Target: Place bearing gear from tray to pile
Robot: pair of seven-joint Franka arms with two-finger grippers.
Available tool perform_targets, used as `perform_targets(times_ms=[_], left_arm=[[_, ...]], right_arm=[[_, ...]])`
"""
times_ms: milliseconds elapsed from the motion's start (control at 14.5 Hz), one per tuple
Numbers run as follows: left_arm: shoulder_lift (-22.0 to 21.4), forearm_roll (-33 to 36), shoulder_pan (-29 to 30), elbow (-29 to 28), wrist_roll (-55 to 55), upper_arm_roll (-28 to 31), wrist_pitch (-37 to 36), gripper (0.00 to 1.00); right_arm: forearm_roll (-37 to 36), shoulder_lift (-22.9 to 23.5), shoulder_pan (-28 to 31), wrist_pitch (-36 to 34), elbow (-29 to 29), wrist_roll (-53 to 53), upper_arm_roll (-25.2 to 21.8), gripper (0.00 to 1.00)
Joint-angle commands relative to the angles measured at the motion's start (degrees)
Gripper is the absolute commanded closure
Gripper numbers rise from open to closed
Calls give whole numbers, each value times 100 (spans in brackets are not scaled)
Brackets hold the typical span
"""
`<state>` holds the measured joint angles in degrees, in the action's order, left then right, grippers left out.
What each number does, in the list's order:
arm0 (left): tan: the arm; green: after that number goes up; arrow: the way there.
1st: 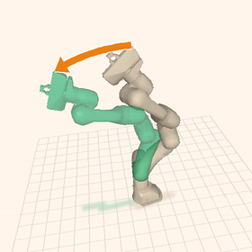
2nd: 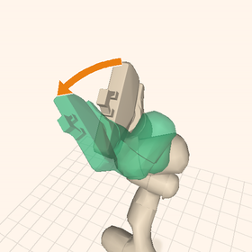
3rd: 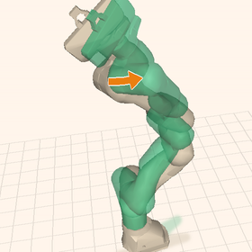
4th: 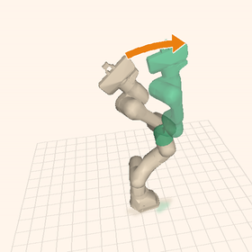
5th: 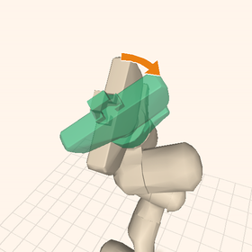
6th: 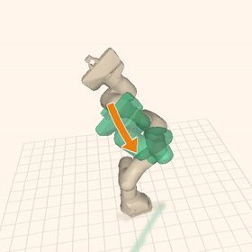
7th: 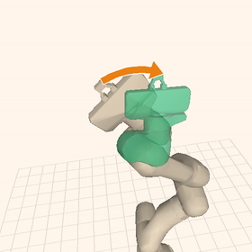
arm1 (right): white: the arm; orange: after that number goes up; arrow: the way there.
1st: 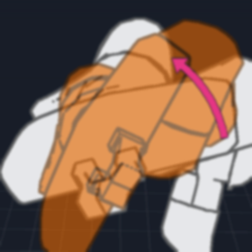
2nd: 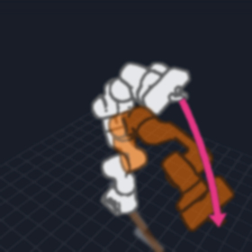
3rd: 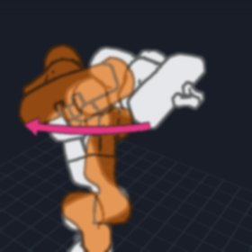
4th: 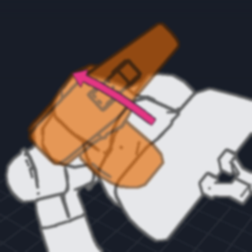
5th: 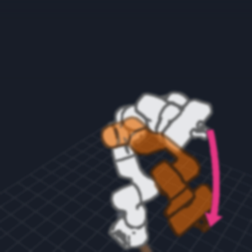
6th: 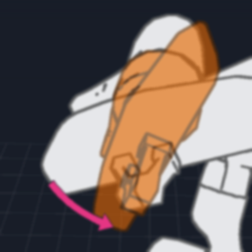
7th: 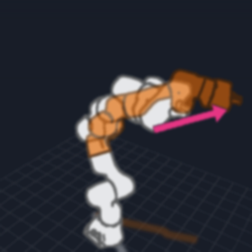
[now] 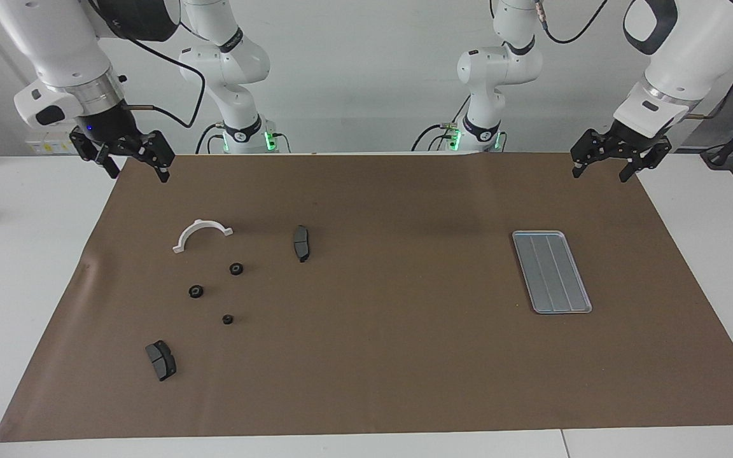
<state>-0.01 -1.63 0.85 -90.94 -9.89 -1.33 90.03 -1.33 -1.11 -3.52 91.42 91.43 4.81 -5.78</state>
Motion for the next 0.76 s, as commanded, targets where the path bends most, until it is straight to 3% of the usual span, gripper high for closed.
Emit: perform_targets(times_ms=[0, 689], left_arm=[[-78, 75, 56, -64, -13, -43, -38, 0], [-78, 75, 47, -64, -13, -43, -38, 0]], right_arm=[[1, -74, 27, -142, 33, 90, 33, 0], [10, -82, 88, -160, 42, 81, 94, 0]])
